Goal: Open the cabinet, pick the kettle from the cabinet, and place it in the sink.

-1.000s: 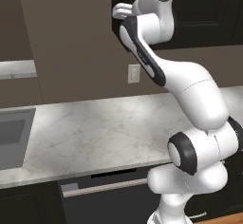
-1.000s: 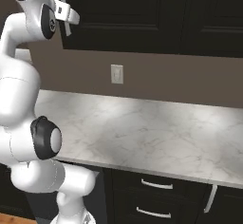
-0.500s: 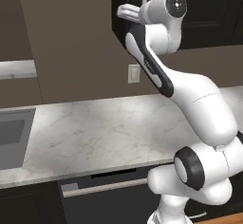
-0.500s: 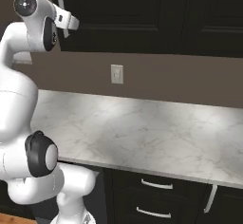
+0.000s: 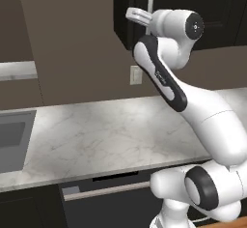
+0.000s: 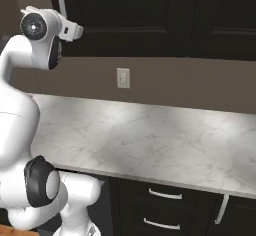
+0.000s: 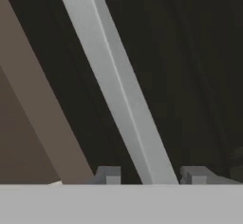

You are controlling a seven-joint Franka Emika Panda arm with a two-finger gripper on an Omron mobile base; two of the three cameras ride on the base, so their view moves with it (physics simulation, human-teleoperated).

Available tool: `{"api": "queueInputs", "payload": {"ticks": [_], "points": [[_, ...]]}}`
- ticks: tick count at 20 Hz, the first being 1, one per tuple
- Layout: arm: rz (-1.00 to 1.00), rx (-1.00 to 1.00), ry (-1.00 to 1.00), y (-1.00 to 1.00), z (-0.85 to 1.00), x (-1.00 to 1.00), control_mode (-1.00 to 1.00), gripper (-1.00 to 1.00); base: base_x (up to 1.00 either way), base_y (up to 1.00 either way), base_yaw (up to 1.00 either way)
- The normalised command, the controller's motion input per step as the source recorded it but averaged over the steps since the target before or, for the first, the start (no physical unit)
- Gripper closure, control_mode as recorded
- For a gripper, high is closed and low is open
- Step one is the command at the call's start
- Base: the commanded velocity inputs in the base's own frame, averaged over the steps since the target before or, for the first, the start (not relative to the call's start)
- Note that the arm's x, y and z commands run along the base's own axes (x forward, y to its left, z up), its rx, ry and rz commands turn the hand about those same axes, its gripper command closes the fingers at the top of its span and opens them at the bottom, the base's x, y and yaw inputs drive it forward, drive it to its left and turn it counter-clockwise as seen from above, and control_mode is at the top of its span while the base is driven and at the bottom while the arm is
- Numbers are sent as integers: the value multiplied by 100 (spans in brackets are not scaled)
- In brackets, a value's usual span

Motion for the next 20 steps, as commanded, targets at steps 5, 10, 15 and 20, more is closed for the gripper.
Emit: {"api": "queueInputs", "payload": {"ticks": [5, 10, 15, 20], "points": [[9, 11, 0, 27, 8, -41, -100, 100, 0, 0, 0], [12, 5, 0, 24, 11, -44, -100, 100, 0, 0, 0], [14, 1, 0, 24, 11, -45, -100, 100, 0, 0, 0], [16, 0, 2, 23, 11, -47, -100, 100, 0, 0, 0]]}}
